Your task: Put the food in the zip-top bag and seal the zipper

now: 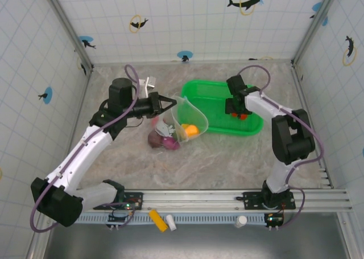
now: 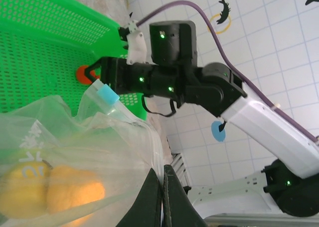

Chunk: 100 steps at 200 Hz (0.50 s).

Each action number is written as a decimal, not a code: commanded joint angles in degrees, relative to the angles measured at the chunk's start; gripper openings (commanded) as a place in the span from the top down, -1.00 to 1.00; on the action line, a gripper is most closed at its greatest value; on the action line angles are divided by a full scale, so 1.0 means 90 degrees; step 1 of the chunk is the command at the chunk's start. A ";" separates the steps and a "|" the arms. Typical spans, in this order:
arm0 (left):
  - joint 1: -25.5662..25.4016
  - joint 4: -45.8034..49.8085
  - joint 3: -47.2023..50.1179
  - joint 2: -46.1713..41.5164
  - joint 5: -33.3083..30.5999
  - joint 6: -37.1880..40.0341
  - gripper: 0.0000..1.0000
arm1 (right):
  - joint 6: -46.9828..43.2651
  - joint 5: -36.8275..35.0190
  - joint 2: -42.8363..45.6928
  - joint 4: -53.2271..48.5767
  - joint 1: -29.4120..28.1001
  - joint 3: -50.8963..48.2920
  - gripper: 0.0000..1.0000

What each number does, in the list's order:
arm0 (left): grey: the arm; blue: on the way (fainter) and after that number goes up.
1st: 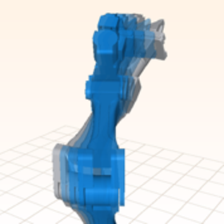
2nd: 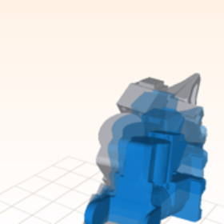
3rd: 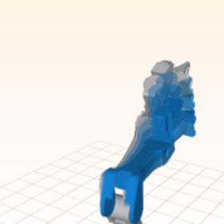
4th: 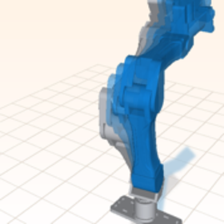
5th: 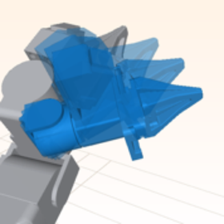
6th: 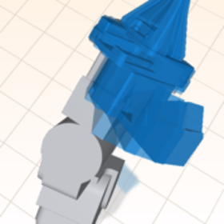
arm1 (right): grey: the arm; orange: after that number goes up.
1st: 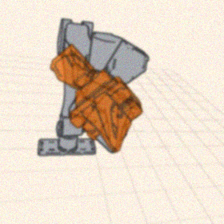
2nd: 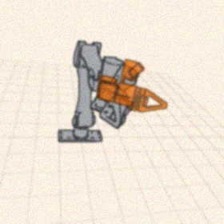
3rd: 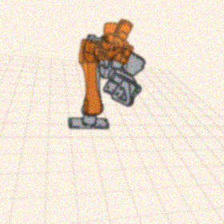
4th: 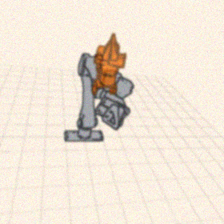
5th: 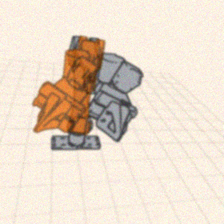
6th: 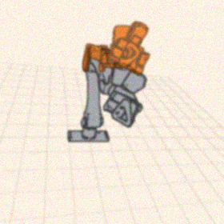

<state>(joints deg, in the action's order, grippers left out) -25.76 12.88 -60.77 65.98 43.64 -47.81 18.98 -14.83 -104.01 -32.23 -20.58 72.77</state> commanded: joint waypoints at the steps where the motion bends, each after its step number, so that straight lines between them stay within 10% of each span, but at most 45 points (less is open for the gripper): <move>1: 0.0042 -0.0322 0.0052 -0.0172 0.0255 0.0205 1.00 | -0.0124 0.0097 -0.0256 -0.0008 0.0055 0.0435 -0.38; 100: 0.0043 -0.0309 0.0073 -0.0153 0.0253 0.0176 1.00 | -0.0217 0.0167 -0.0953 0.0114 0.0051 0.0610 -0.14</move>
<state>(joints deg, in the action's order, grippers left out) -25.76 12.29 -60.34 65.87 44.42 -47.35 17.10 -13.67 -111.70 -31.59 -20.18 77.87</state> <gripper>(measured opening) 0.042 0.587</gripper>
